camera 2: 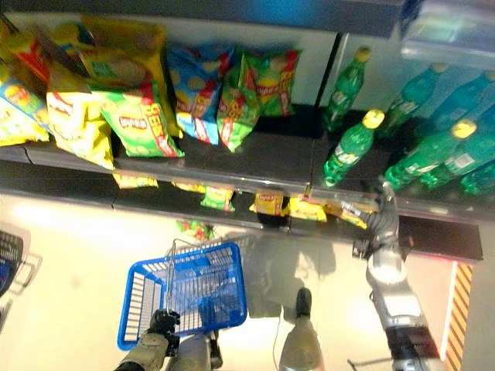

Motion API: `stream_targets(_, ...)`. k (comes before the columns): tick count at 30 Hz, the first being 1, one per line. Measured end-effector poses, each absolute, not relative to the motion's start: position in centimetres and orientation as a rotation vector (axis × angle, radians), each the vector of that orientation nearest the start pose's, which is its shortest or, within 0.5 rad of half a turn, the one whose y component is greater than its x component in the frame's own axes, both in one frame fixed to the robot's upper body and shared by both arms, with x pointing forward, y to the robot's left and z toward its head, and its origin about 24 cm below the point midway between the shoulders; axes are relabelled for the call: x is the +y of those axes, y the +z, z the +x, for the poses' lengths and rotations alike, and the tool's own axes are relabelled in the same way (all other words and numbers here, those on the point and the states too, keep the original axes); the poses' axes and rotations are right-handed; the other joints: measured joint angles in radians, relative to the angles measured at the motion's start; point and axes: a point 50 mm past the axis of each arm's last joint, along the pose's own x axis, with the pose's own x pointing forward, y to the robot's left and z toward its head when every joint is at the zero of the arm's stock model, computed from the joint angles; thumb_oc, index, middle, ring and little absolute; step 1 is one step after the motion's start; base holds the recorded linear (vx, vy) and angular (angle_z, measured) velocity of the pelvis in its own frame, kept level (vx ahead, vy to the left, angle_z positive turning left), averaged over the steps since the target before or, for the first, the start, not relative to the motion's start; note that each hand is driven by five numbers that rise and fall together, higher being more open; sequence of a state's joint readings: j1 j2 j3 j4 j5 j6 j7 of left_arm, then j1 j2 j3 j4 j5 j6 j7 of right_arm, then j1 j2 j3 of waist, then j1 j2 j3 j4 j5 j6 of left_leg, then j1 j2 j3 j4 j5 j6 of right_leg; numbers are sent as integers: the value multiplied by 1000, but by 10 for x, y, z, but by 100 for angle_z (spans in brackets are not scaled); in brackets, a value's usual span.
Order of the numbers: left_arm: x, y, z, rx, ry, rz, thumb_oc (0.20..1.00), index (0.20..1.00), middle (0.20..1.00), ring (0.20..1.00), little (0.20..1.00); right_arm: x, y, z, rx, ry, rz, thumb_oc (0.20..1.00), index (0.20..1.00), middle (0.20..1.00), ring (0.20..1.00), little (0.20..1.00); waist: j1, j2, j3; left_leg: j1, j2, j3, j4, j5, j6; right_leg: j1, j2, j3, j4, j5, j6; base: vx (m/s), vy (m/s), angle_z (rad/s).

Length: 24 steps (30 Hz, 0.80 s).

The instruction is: Pick up the snacks into the basket

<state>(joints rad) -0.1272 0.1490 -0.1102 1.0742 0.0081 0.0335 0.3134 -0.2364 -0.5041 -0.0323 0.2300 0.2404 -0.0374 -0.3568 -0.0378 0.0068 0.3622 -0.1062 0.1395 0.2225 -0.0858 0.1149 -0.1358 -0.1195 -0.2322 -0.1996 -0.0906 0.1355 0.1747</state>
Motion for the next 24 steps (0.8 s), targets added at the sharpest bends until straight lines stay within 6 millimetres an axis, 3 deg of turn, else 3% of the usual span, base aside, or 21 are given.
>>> stream_targets(6,205,-126,186,883,241,394,200,200,200,200,200,-280,104,318,-83,-492,-213,1000,1000,1000,1000,1000,27,-1,54,-43,-1,-5,3,1,0,-40,0,-4,0,0,-1,-30,6,0)
stream_targets(9,206,-122,192,856,243,412,200,200,200,200,200,-280,118,324,-127,-517,-214,1000,1000,1000,1000,1000,26,-5,88,-53,-1,-7,5,1,0,-47,0,-6,1,1,-1,-48,3,2)
stream_targets(16,198,-114,204,793,218,431,200,200,200,200,200,-288,148,347,-167,-552,-241,1000,1000,1000,1000,1000,29,-13,113,-84,-1,-19,13,1,1,-69,-1,-14,1,2,-2,-41,8,4)
stream_targets(24,195,-112,207,774,214,429,200,200,200,200,200,-289,158,354,-180,-562,-160,1000,1000,1000,1000,1000,30,-11,114,-86,-1,-20,13,1,1,-71,-1,-13,1,2,-2,0,0,0)
